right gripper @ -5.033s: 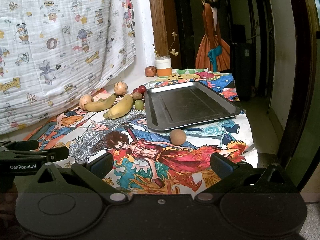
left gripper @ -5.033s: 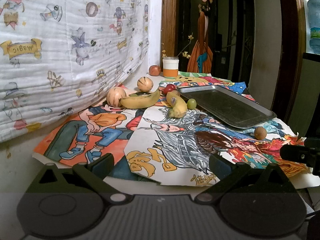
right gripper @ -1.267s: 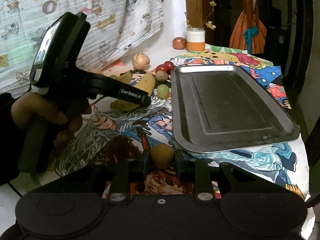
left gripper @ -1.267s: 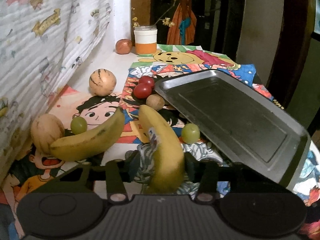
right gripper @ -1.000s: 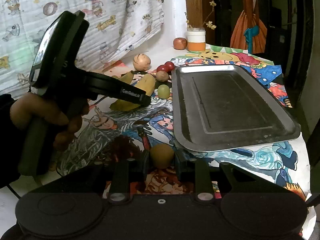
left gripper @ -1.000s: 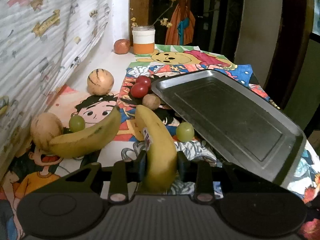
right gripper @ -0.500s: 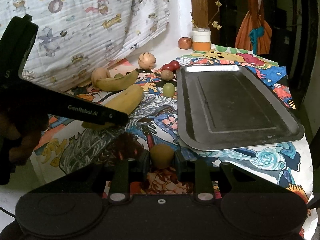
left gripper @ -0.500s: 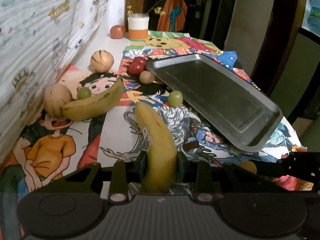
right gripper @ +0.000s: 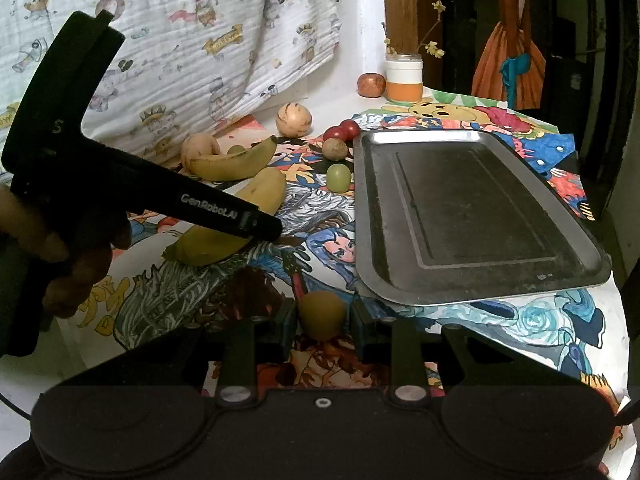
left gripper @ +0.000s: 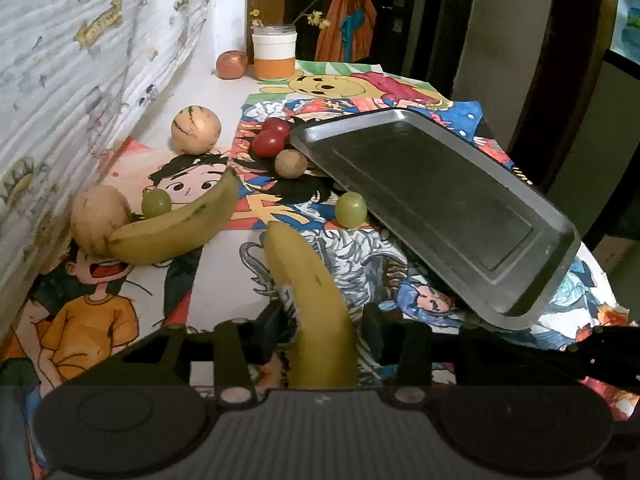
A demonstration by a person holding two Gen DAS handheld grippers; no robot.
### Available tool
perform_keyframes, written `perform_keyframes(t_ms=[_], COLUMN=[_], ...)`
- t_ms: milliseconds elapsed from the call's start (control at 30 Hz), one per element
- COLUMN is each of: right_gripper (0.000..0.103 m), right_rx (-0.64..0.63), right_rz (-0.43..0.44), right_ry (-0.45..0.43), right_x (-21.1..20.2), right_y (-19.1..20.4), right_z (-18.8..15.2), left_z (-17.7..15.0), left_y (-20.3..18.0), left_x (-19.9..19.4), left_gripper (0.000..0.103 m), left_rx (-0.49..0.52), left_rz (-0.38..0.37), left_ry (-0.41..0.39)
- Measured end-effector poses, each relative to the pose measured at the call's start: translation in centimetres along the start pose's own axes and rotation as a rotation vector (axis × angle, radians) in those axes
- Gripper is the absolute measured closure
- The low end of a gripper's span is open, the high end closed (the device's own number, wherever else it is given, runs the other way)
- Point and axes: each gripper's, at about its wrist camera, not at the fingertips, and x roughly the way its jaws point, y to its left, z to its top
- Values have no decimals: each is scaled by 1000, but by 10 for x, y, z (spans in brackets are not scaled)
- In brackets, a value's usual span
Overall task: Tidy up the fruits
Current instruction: 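Carry the brown fruit and the banana over the metal tray with both tools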
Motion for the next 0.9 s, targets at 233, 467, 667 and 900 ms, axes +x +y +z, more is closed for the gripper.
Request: perform_keyframes(t_ms=[233, 467, 667, 900], right_gripper=[75, 75, 75, 75], right_rx=[22, 90, 153, 159], right_rz=[10, 89, 178, 165], right_ry=[-22, -92, -183, -221], right_x=[-8, -37, -62, -50], right_y=[0, -12, -33, -76], right_z=[-2, 21, 78, 168], left_z=[-2, 3, 42, 103], left_y=[6, 15, 21, 21], left_x=[-3, -37, -70, -75], left_gripper=[64, 67, 67, 66], left_rx=[-27, -99, -171, -217], left_rz=[-5, -109, -170, -158], left_ry=[-5, -77, -187, -276])
